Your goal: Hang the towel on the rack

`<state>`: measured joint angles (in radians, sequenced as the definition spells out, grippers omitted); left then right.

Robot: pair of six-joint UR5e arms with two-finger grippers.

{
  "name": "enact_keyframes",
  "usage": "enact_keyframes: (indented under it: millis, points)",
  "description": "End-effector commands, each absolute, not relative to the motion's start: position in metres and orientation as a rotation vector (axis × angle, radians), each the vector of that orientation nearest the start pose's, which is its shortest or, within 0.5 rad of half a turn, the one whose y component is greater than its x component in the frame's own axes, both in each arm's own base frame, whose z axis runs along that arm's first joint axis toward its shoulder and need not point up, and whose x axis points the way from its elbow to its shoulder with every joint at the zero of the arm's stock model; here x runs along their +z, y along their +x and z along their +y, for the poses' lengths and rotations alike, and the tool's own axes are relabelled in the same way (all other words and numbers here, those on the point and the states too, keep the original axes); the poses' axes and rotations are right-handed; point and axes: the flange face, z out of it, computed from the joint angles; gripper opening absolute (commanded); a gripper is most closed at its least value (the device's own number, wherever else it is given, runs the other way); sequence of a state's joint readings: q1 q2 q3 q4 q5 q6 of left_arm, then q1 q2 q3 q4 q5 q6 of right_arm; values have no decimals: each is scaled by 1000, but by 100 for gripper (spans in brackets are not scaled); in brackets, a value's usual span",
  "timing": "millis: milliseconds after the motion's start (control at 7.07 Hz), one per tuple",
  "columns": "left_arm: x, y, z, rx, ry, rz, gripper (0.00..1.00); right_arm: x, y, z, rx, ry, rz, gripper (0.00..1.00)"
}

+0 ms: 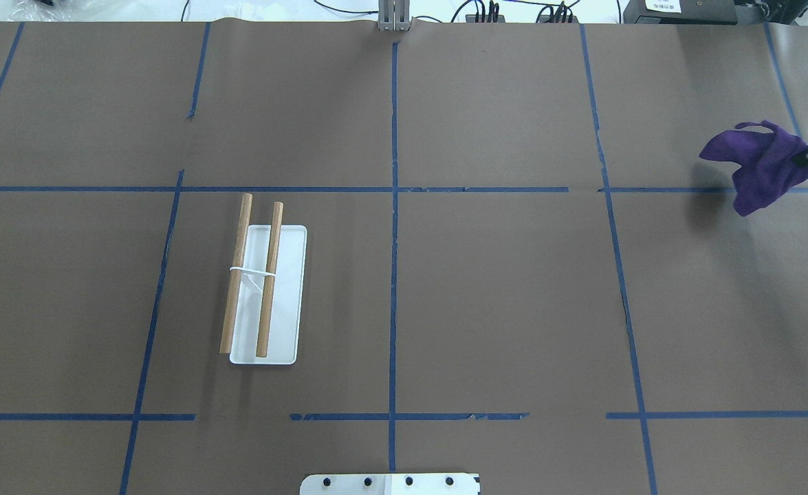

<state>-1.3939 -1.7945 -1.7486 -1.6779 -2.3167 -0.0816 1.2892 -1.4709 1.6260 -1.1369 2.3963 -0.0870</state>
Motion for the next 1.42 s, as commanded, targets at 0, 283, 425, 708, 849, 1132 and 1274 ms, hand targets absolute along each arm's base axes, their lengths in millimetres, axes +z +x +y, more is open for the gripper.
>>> enact_keyframes:
  millis: [0, 283, 425, 708, 849, 1132, 1274]
  points:
    - [374, 72, -587, 140, 438, 883, 100, 418, -183, -560, -539, 522, -916, 0]
    - [313, 156, -569, 59, 345, 1003, 100, 343, -264, -546, -523, 558, -936, 0]
    - [276, 192, -563, -6, 287, 1064, 100, 311, -296, -540, -545, 603, -936, 0]
    - [205, 284, -533, -125, 97, 1177, 100, 261, -353, -517, -534, 636, -942, 0]
    - [181, 311, -520, -183, 28, 1231, 100, 230, -380, -498, -552, 635, -914, 0]
    - [176, 363, -492, -268, -101, 1335, 100, 172, -437, -451, -566, 686, -876, 0]
    - [168, 385, -482, -323, -110, 1338, 100, 157, -458, -433, -565, 719, -871, 0]
